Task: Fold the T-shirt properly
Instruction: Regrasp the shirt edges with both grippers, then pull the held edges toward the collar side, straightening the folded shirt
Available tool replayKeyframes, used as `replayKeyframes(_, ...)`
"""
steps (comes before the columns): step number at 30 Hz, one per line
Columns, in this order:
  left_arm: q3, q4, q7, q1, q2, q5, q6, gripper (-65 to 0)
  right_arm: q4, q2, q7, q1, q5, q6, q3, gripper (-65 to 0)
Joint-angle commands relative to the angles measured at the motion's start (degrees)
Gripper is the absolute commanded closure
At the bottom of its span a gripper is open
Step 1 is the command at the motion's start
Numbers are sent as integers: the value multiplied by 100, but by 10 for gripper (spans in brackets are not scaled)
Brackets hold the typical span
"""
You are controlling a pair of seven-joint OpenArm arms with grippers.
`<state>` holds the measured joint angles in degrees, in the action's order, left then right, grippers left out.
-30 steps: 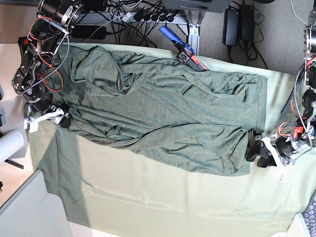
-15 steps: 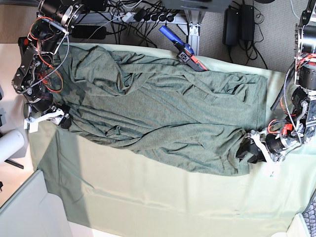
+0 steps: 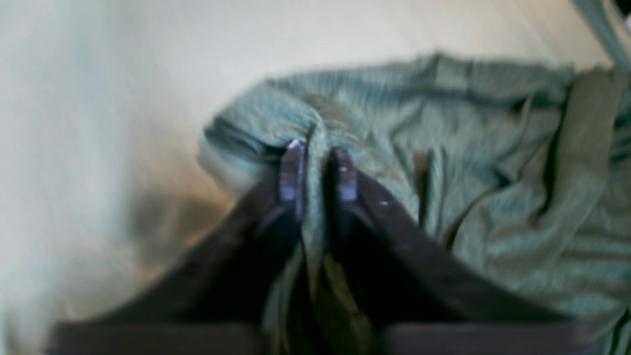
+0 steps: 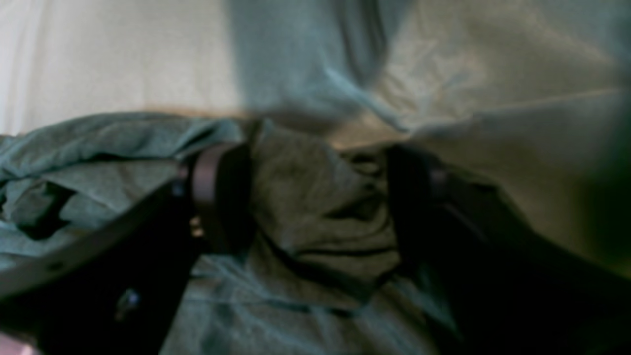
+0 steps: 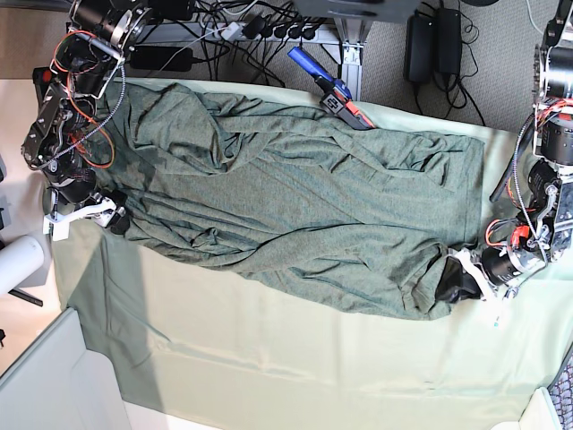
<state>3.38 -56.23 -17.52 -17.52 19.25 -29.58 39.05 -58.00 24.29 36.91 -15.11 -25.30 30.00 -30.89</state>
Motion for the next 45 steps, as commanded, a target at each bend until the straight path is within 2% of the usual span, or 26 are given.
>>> replayKeyframes(1, -22, -81, 223, -153, 70, -96, 95, -11, -74, 125, -81, -122, -107, 22, -26, -343)
replayKeyframes(4, -22, -81, 304, -151, 79, -74, 95, 0, -74, 125, -59, -122, -107, 22, -26, -115)
replayKeyframes(6, -22, -81, 304, -149, 79, 37, 95, 0, -74, 125, -59, -122, -107, 22, -26, 0)
replayKeyframes(11, -22, -81, 306, -151, 79, 498, 95, 0, -74, 125, -17, -122, -122, 22, -26, 0)
replayKeyframes(14, -24, -81, 313, -149, 94, 533, 95, 0, -76, 131, 103, -122, -142, 22, -26, 0)
replayKeyframes(18, -31, -162, 317, -131, 192, 527, 95, 0, -116, 210, 367, -48, -660, 24, -26, 0)
replayKeyframes(22, -31, -501, 317, 24, 367, 525, 95, 0, -409, 334, 367, 295, -981, 24, -63, 0)
replayKeyframes(27, -28, -1165, 330, 352, 525, 608, 95, 0, -1198, 348, 358, 824, -986, 22, -103, 0)
replayKeyframes(36, -28, -2339, 442, 1040, 619, 1290, 95, 0, -2267, 350, 345, 1530, -964, 22, -136, 0)
replayKeyframes(45, -39, -2938, 450, 1423, 1165, 1419, 95, 0, -2396, 374, 345, 1786, -964, 24, -675, 0)
